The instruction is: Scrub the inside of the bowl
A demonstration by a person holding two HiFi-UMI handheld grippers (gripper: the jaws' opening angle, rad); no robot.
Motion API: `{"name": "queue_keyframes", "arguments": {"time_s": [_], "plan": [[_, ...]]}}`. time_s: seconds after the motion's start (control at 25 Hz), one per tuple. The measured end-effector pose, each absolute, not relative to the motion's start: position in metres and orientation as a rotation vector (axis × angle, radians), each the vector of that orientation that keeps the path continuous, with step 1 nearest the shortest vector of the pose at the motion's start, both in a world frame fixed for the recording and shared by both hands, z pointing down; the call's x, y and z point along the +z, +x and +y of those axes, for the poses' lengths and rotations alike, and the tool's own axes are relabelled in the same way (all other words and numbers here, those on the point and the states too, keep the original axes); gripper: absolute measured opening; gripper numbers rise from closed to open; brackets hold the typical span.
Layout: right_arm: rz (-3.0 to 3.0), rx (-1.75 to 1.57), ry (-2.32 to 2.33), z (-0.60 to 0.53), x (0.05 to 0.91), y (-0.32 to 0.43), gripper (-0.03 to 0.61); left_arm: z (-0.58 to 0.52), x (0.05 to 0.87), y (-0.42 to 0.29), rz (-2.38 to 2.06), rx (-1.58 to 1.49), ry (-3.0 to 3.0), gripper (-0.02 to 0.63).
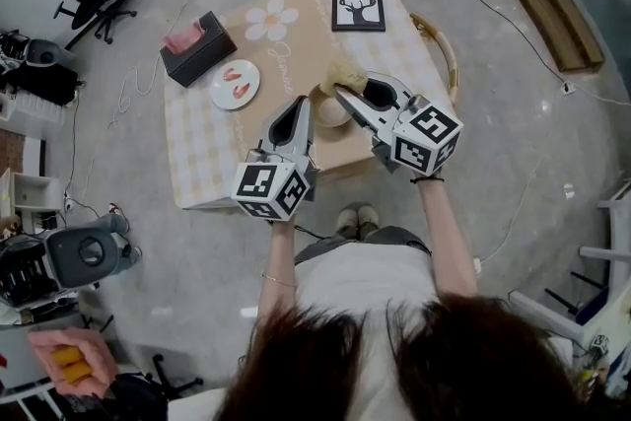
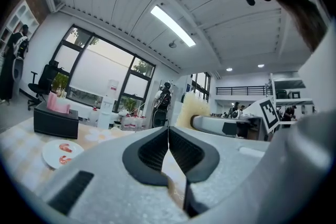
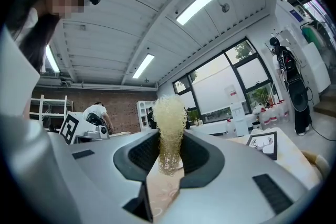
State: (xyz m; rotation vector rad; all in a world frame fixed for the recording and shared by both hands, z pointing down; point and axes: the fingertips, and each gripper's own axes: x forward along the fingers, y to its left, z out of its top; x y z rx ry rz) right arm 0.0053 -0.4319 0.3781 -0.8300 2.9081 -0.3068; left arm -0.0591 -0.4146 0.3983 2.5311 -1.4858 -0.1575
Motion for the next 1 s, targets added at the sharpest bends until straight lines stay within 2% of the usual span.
{"name": "queue_keyframes", "arguments": {"time_s": [1.0], "plan": [[2.901, -0.271, -0.814, -0.420, 0.375, 0.008, 0.098, -0.409, 0.399, -0.053, -1.466, -0.129, 2.562, 0.014]]}}
